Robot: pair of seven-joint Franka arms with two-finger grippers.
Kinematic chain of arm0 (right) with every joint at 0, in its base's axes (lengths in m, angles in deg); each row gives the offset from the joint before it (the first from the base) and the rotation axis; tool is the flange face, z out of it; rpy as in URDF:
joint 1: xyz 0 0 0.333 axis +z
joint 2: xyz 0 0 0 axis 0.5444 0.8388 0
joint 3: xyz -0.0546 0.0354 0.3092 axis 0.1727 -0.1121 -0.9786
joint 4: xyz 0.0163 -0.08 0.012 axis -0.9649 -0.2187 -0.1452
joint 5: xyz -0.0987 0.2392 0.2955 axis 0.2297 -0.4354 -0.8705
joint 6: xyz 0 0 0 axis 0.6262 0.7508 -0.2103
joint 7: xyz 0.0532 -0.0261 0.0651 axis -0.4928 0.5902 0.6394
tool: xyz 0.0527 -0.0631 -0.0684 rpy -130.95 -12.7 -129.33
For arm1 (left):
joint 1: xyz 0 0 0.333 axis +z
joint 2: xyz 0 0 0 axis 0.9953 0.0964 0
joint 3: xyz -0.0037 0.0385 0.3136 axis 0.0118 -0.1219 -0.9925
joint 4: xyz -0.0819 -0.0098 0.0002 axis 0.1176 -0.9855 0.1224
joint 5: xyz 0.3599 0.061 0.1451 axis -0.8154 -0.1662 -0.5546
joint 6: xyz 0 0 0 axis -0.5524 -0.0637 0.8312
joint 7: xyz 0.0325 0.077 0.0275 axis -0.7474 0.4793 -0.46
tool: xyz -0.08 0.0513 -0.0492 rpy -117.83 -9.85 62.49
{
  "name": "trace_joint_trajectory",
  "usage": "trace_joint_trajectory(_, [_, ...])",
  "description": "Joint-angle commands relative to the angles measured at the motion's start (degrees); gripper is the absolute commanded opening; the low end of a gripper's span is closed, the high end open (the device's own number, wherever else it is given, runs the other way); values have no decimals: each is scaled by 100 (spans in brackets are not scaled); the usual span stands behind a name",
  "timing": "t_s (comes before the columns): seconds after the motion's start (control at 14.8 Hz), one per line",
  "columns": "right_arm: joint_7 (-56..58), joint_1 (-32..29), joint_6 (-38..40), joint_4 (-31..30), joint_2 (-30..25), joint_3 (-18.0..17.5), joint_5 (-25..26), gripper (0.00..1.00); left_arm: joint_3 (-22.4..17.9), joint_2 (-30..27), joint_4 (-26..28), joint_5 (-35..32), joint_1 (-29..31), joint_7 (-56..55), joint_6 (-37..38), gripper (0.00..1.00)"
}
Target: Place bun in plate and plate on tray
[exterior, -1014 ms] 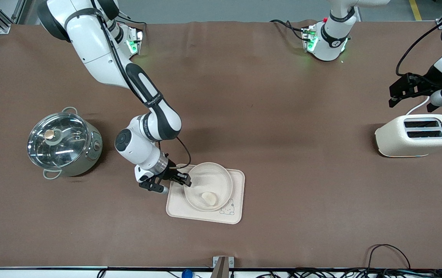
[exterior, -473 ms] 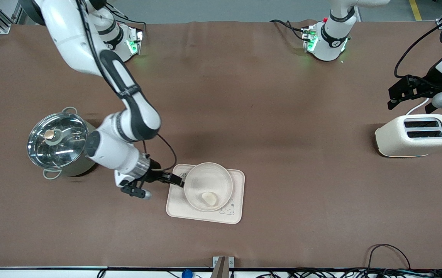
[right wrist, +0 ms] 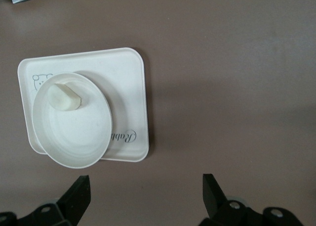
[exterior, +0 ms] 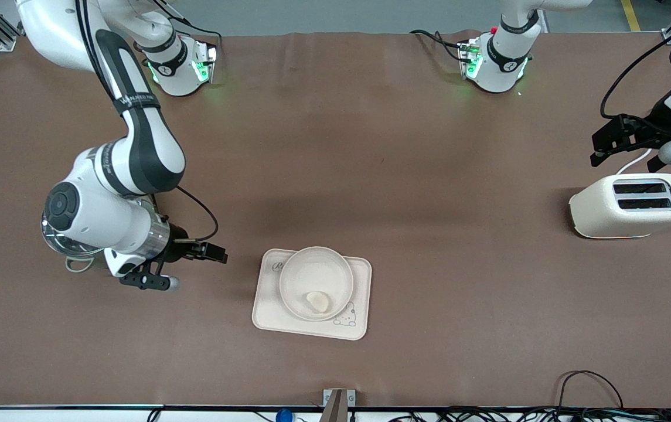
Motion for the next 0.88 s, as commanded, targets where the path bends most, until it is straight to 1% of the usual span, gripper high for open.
trace_joint_trajectory(0.0, [290, -220, 509, -373, -684, 15, 752, 100, -36, 46, -129, 83, 15, 72, 65, 100])
trace_joint_trajectory(0.07, [344, -195, 729, -391, -825, 15, 1209, 100, -28, 54, -129, 83, 15, 72, 65, 100])
trace_joint_trajectory(0.14, [371, -221, 1044, -365, -931, 6, 1483, 100, -36, 46, -120, 83, 6, 72, 74, 100])
trace_joint_trajectory(0.27, [432, -387, 1389, -321, -1238, 50, 1617, 100, -27, 46, -120, 83, 15, 80, 74, 100])
trace_joint_trajectory(0.41, [652, -616, 1530, -259, -1494, 59, 2037, 100, -28, 46, -120, 83, 24, 89, 83, 100])
trace_joint_trajectory(0.47, [661, -782, 1618, -259, -1625, 59, 2135, 100, -36, 46, -120, 83, 24, 81, 83, 100])
trace_joint_trajectory(0.61, [713, -1177, 1829, -294, -1985, 50, 2136, 100, -27, 46, -120, 83, 24, 80, 74, 100])
trace_joint_trajectory(0.81, [1038, -1433, 1979, -303, -2513, 59, 2136, 100, -28, 46, -120, 83, 24, 89, 74, 100])
